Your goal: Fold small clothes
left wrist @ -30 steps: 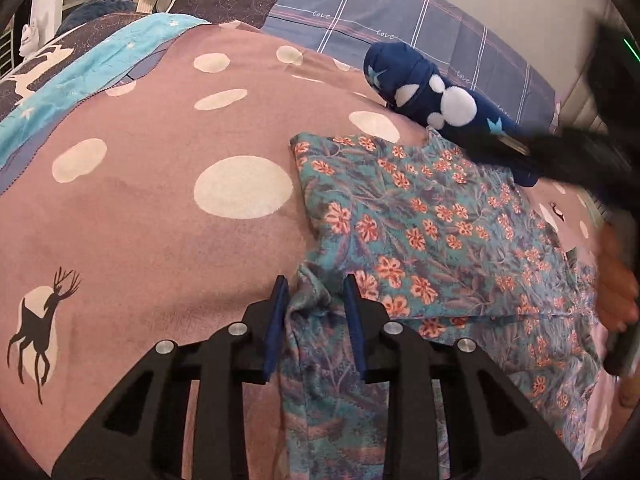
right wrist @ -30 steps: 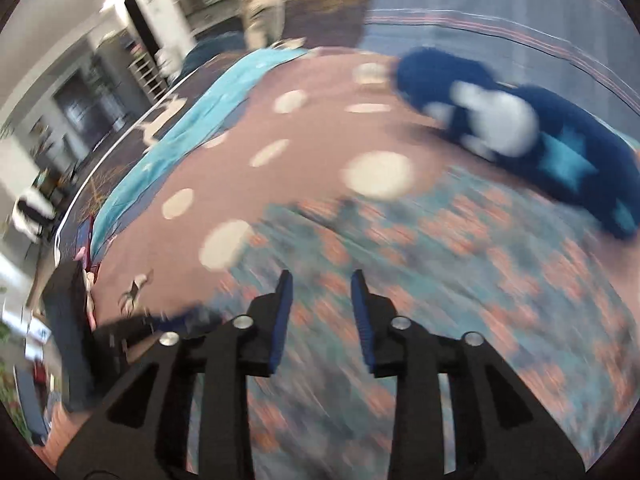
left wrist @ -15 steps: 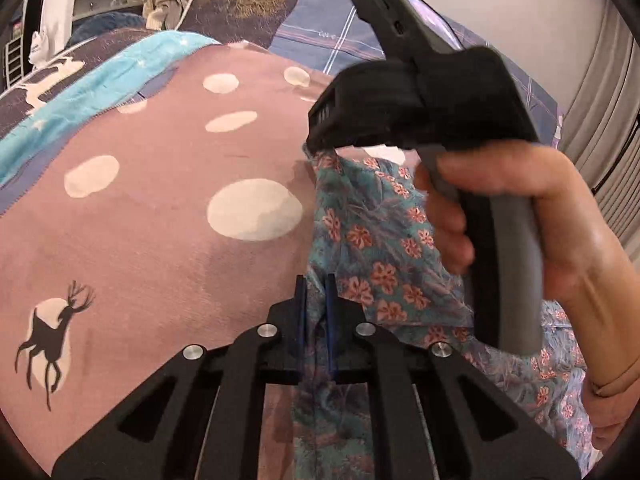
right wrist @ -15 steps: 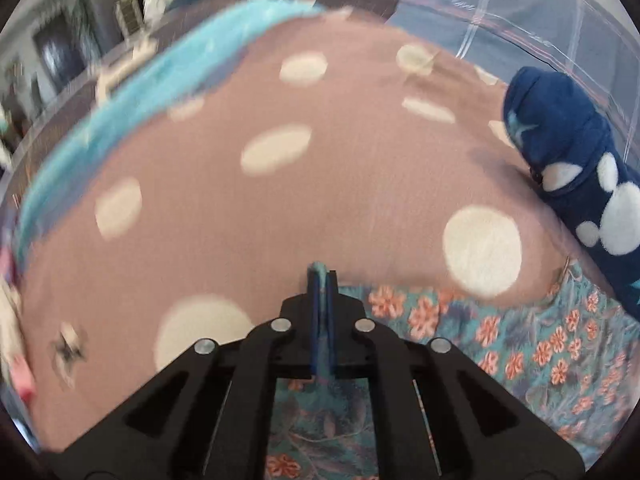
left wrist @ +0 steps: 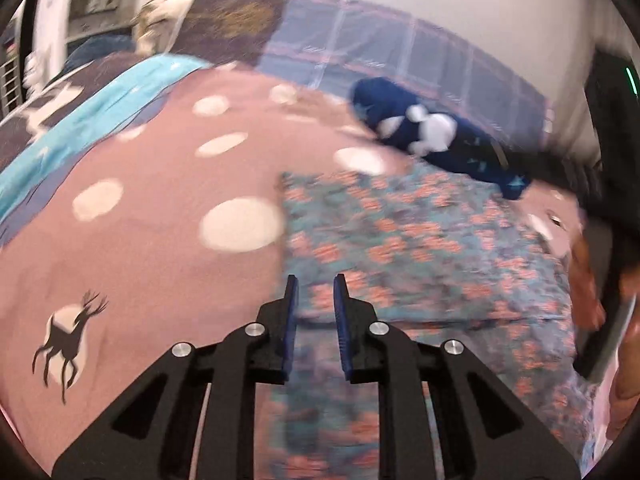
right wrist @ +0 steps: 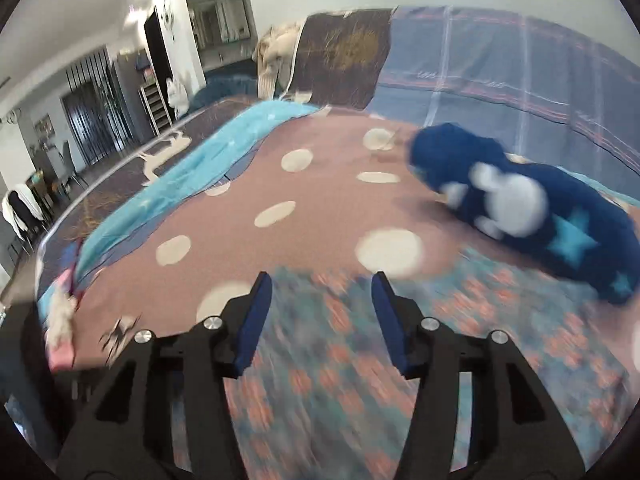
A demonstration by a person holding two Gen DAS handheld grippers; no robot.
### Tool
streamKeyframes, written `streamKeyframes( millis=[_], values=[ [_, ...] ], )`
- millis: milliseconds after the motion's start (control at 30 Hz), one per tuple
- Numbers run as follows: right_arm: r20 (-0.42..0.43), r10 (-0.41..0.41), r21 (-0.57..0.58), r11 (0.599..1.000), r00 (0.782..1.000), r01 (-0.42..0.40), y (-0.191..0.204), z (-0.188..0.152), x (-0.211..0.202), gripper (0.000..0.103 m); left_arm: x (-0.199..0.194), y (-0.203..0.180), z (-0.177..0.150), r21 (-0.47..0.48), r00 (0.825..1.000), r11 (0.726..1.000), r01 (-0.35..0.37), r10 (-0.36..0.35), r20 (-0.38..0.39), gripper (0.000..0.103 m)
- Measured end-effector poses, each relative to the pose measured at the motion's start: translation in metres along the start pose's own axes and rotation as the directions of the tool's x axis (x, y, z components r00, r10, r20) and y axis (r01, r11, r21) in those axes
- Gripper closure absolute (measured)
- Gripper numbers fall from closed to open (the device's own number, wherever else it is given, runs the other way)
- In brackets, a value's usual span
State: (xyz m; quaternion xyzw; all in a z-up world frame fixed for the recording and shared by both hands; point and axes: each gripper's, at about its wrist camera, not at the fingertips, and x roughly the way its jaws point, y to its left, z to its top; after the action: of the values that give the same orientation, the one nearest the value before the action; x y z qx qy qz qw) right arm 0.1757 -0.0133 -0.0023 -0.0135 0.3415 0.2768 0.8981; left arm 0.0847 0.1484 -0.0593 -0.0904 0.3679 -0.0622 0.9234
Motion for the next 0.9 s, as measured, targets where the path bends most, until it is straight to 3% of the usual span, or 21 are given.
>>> streamKeyframes(
  millis=[33, 133, 200, 267, 300, 433, 467, 533, 567, 600, 633, 667, 700, 733, 767, 800, 833, 900],
  values=[
    [-0.020, -0.010, 0.012, 1.000, 1.000, 0.011, -0.011, -0.012, -0.013, 0.050, 0.002, -0.005, 0.000, 0.011, 1.000, 1.000, 0.018, -0.018, -0.004, 0.084],
    [-0.158, -0.026, 0.132, 0.990, 0.987, 0.047, -0.048, -0.060, -0.036, 0.066, 0.028, -0.022, -0.001, 0.026, 0.995, 0.998, 0.055, -0.053, -0.080, 0.078],
    [-0.239, -0.049, 0.209, 0.973, 0.970, 0.101, -0.073, -0.094, -0.036, 0.066, 0.053, -0.030, -0.008, 0.044, 0.987, 0.999, 0.026, -0.019, -0.158, 0.074],
    [-0.312, -0.135, 0.221, 0.952, 0.941, 0.210, -0.092, -0.126, -0.025, 0.073, 0.063, -0.041, -0.013, 0.104, 0.988, 0.995, -0.012, 0.028, -0.155, 0.072],
    [-0.234, -0.118, 0.219, 0.961, 0.965, 0.171, -0.093, -0.133, -0.030, 0.073, 0.063, -0.043, -0.012, 0.113, 0.986, 0.993, -0.020, 0.038, -0.160, 0.072],
    [-0.229, -0.135, 0.250, 0.949, 0.964, 0.192, -0.091, -0.134, -0.053, 0.071, 0.061, -0.049, -0.011, 0.125, 0.985, 0.991, -0.047, 0.067, -0.161, 0.072],
    [-0.196, -0.147, 0.282, 0.938, 0.970, 0.200, -0.096, -0.130, -0.070, 0.071, 0.060, -0.051, -0.009, 0.124, 0.984, 0.991, -0.059, 0.078, -0.157, 0.072],
    [-0.065, -0.176, 0.356, 0.916, 0.982, 0.187, -0.114, -0.126, -0.119, 0.071, 0.054, -0.057, -0.008, 0.126, 0.985, 0.989, -0.081, 0.098, -0.139, 0.070],
    [-0.010, -0.203, 0.388, 0.901, 0.979, 0.191, -0.126, -0.128, -0.144, 0.065, 0.049, -0.059, -0.009, 0.121, 0.989, 0.990, -0.065, 0.081, -0.127, 0.070],
    [0.080, -0.263, 0.452, 0.869, 0.962, 0.200, -0.146, -0.131, -0.185, 0.049, 0.045, -0.060, -0.008, 0.112, 0.992, 0.993, -0.039, 0.052, -0.116, 0.069],
    [0.126, -0.313, 0.500, 0.840, 0.941, 0.212, -0.162, -0.134, -0.210, 0.044, 0.041, -0.064, -0.006, 0.102, 0.994, 0.995, -0.015, 0.025, -0.102, 0.067],
    [0.173, -0.398, 0.576, 0.783, 0.901, 0.235, -0.185, -0.144, -0.246, 0.042, 0.037, -0.070, -0.004, 0.097, 0.996, 0.995, 0.003, 0.006, -0.088, 0.061],
    [0.205, -0.487, 0.661, 0.709, 0.849, 0.247, -0.212, -0.159, -0.285, 0.042, 0.035, -0.076, -0.002, 0.097, 0.997, 0.995, 0.013, -0.006, -0.078, 0.052],
    [0.206, -0.565, 0.739, 0.625, 0.799, 0.251, -0.239, -0.177, -0.321, 0.042, 0.033, -0.084, 0.001, 0.105, 0.997, 0.994, 0.025, -0.017, -0.071, 0.049],
    [0.196, -0.600, 0.781, 0.574, 0.776, 0.247, -0.254, -0.189, -0.339, 0.043, 0.033, -0.092, 0.003, 0.119, 0.997, 0.992, 0.035, -0.027, -0.067, 0.049],
    [0.170, -0.651, 0.850, 0.476, 0.740, 0.224, -0.281, -0.212, -0.369, 0.043, 0.034, -0.099, 0.004, 0.136, 0.997, 0.990, 0.042, -0.033, -0.066, 0.049],
    [0.152, -0.676, 0.903, 0.391, 0.721, 0.177, -0.304, -0.236, -0.392, 0.043, 0.036, -0.109, 0.003, 0.160, 0.997, 0.986, 0.047, -0.036, -0.071, 0.049],
    [0.158, -0.680, 0.955, 0.289, 0.716, 0.063, -0.331, -0.273, -0.417, 0.043, 0.042, -0.120, 0.000, 0.179, 0.995, 0.983, 0.052, -0.036, -0.090, 0.049]
  ],
)
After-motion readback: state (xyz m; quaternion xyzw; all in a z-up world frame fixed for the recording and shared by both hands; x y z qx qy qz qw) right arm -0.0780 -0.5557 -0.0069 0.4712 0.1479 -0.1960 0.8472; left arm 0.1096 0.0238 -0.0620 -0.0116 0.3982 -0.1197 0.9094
